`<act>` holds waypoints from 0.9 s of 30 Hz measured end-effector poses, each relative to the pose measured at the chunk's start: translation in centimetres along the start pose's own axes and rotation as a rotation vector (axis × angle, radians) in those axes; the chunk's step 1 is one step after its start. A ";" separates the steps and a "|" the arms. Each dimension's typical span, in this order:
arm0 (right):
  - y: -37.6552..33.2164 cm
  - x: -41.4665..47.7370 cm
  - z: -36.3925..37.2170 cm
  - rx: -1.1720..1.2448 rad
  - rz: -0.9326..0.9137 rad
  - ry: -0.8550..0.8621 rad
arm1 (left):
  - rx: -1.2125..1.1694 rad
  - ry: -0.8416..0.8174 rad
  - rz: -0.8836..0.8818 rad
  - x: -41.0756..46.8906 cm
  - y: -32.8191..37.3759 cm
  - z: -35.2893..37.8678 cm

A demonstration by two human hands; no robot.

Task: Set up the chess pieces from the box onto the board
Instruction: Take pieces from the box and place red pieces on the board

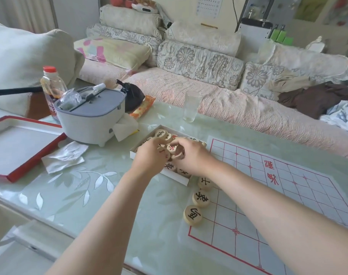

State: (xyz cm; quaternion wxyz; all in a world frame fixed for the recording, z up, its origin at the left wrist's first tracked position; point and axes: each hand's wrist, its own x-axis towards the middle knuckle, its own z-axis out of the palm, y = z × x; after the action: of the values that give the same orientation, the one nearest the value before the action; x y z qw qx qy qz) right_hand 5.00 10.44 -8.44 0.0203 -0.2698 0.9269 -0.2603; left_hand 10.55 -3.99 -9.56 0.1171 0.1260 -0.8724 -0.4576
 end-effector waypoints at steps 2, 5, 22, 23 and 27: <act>0.2 1.1 -0.2 -0.061 0.048 0.005 | -0.015 0.027 -0.027 0.3 -0.6 -0.7; 0.4 2.6 0.0 -0.204 0.109 -0.027 | -0.061 0.040 -0.047 0.7 -1.1 -1.2; 2.0 0.0 -2.4 -0.198 0.131 0.053 | 0.193 -0.071 0.116 0.3 1.6 1.4; 2.8 -1.3 -3.4 -0.179 0.129 0.064 | 0.214 -0.092 0.138 0.0 2.3 2.0; 7.0 -7.6 -7.6 -0.148 0.202 0.051 | 0.279 -0.207 0.240 -1.9 5.6 4.9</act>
State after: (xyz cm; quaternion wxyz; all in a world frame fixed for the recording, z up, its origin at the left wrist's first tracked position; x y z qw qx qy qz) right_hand 6.74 22.96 -6.13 0.0027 -0.1689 0.9663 -0.1945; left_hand 10.15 3.48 -7.77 0.0622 -0.0117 -0.9433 -0.3258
